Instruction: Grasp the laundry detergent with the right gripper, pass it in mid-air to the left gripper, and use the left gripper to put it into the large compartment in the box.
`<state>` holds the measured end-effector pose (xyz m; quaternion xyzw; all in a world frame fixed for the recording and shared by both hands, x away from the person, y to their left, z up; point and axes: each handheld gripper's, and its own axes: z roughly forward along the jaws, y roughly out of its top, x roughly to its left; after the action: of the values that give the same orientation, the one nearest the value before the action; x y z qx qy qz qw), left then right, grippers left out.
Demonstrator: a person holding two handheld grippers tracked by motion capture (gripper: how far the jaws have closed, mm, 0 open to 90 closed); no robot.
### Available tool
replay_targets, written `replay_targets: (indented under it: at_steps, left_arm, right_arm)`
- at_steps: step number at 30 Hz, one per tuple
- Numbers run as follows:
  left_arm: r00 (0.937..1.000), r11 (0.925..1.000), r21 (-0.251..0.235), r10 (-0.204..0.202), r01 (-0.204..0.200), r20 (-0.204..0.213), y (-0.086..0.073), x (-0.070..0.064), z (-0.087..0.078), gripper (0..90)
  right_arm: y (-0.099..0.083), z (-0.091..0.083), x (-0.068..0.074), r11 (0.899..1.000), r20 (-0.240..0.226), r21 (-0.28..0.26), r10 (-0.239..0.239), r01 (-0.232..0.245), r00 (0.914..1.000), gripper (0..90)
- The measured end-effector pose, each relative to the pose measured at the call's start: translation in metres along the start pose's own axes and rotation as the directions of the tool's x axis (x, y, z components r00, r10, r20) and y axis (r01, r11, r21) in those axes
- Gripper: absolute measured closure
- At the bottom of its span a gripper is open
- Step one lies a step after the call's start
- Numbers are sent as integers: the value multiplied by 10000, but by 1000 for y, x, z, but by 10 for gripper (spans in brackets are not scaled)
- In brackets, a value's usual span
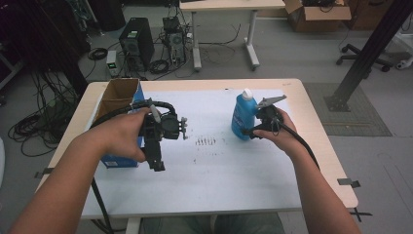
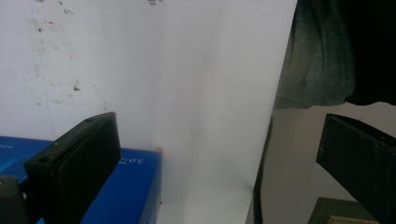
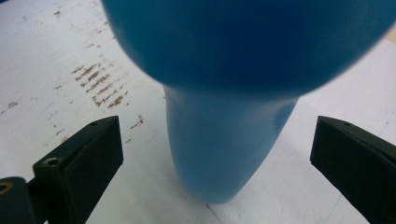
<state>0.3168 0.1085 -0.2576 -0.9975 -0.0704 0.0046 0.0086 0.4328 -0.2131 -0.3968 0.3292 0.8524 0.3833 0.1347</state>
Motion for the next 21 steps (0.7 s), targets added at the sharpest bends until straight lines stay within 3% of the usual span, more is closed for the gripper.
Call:
replay_targets:
  at_steps: [6,17,21]
  left_arm:
    - [10000,10000,-12,34,-34,-38,2,-3,-1,2]
    - [10000,10000,3,48,-48,-82,4,-5,-3,2]
    - [9999,10000,28,44,-44,-101,4,-6,-4,2]
  right_arm:
    - [-2,5,2,9987,359,-424,284,-268,9990,22]
    - [-3,10,6,9903,460,-1263,648,-586,9968,17]
    - [-4,11,5,9831,548,-1607,981,-881,9937,15]
